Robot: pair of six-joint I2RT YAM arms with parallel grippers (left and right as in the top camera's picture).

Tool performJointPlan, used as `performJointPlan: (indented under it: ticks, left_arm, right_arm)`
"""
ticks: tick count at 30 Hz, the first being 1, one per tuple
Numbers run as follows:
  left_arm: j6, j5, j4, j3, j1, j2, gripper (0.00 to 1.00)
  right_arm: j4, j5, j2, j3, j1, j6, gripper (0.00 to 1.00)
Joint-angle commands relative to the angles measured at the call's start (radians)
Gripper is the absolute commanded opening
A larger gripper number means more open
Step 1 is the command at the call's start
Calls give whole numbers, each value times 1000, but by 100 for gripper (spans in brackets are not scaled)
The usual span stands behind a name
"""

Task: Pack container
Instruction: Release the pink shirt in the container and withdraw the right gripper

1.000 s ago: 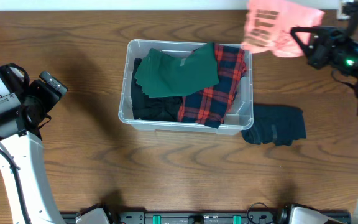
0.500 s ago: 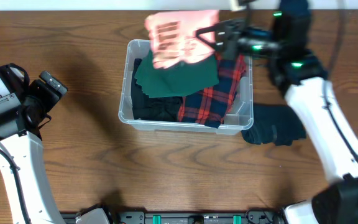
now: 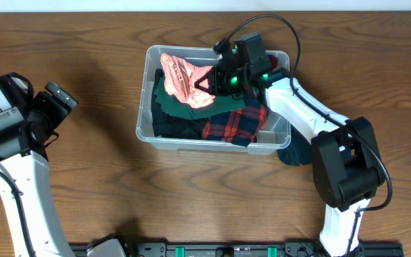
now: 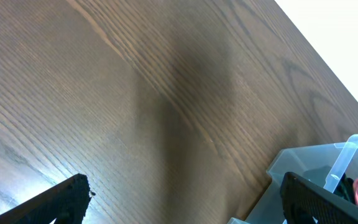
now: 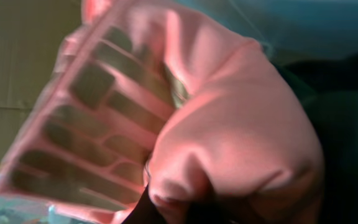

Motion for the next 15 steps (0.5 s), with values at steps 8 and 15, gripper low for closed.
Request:
performJointPlan:
  ticks: [8,15]
  left_arm:
    - [13,-9,0,4,4,4,98]
    - [13,-9,0,4,4,4,98]
  right_arm:
    - [-47,66,-106,2,7,-212,36]
    - [-149,142,-367,2,-100,-283,70]
